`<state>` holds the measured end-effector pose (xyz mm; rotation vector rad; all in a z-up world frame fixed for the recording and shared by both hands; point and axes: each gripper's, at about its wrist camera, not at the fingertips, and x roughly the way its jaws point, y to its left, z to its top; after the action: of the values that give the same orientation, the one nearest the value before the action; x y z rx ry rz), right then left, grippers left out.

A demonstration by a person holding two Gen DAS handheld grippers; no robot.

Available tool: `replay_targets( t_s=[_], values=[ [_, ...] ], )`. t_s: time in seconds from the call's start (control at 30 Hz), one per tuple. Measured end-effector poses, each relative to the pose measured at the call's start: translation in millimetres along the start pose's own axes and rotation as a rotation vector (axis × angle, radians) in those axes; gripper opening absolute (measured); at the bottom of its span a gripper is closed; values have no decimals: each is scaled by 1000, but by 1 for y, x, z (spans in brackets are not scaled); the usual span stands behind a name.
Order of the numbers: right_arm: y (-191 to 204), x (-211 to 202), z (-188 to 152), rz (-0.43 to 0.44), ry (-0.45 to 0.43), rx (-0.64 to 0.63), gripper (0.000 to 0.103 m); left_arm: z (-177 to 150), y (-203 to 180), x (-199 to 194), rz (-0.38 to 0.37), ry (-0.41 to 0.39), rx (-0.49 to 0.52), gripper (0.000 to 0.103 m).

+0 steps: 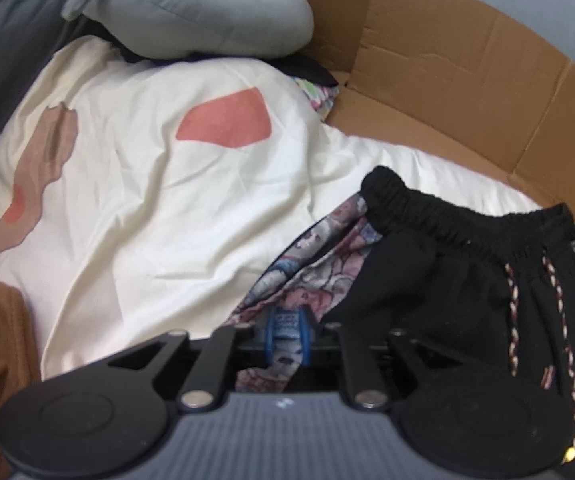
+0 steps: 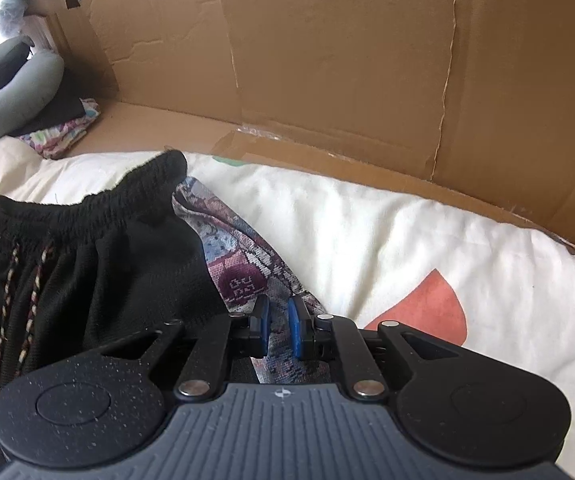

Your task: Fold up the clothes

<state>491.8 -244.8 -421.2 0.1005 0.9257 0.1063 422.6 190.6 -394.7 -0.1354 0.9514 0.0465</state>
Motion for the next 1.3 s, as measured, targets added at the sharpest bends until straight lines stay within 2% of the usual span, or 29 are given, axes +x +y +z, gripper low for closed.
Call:
replay_targets(
  t_s=[0.27,0.33,0.53,0.6,0.7,1.0,1.3],
  values=[
    [16,10,17,4,-10,-14,17,-12,1,-19,-6,-13,23,19],
    [19,17,20,9,6,-15,18,-18,4,-26,-7,-11,41,22],
    [15,24,22,29,53,41,20,-40,27,-47,13,17,45,23],
    [17,15,23,37,44,18,27,-45,38,-57,15,14,23,23],
    [20,0,22,52,33,-24,33,-53,51,-75,20,18,35,27],
    [17,-54,3,100,36,-97,36,-85,82,-128,37,78,104,29],
    [0,-103,-27,112,53,-96,40,-126,109,-166,55,129,63,29]
  ],
)
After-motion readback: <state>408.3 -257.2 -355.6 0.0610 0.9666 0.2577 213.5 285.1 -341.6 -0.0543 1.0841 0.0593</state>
